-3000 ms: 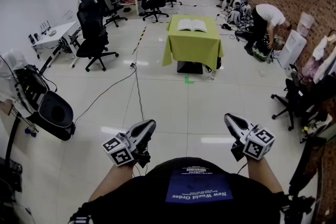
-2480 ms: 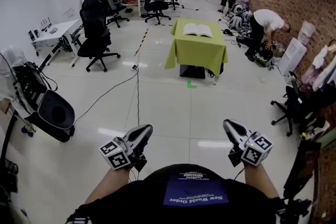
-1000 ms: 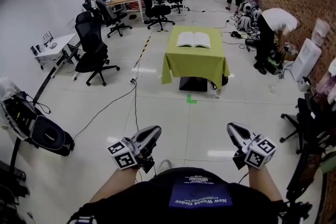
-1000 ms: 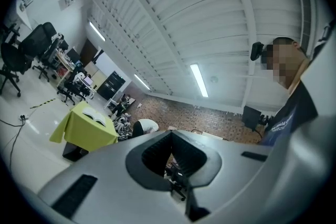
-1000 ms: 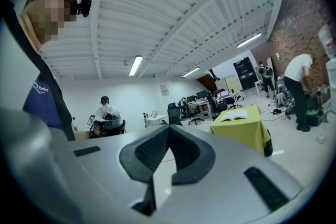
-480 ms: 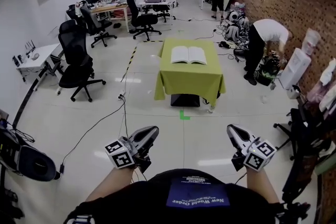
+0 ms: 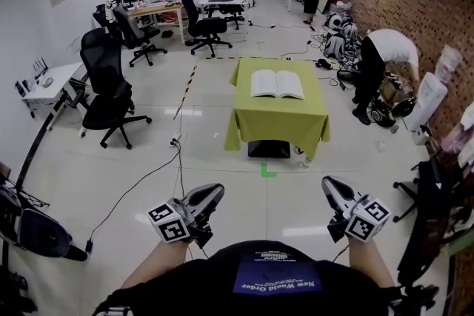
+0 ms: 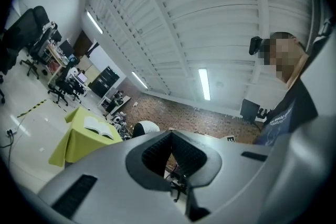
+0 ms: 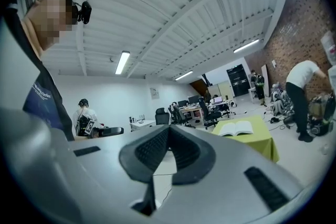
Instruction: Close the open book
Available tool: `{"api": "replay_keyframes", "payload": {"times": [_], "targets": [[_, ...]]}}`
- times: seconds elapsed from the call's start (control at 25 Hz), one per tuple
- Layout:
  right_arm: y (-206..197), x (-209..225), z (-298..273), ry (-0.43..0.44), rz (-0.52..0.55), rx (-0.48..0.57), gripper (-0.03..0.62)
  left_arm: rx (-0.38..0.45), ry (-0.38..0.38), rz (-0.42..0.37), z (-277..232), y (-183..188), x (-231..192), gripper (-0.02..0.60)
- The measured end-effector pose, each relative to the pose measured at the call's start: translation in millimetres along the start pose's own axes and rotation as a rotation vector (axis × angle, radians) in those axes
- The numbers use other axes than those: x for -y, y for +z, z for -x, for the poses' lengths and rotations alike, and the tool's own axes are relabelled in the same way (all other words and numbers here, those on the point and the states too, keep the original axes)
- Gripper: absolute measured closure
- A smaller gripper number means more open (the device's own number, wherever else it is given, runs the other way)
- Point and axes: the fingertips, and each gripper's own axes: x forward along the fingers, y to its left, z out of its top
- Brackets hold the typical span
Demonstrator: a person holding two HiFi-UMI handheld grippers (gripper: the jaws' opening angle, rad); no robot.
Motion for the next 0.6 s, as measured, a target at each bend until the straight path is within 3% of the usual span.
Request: {"api": "replay_keyframes", "payload": {"times": [0.24,0.6], "targets": [[7.5,64.8,-47.1,0.081,-0.008,0.003,0.608,0.026,0.065,-0.030,-45.6,8.4,-38.8,0.574],[57.1,202.4,-93.3,0.249,0.001,-0.003,0.606,0.116,0.170,-0.049,-174.6,23.5,-75.5,0.575]]}}
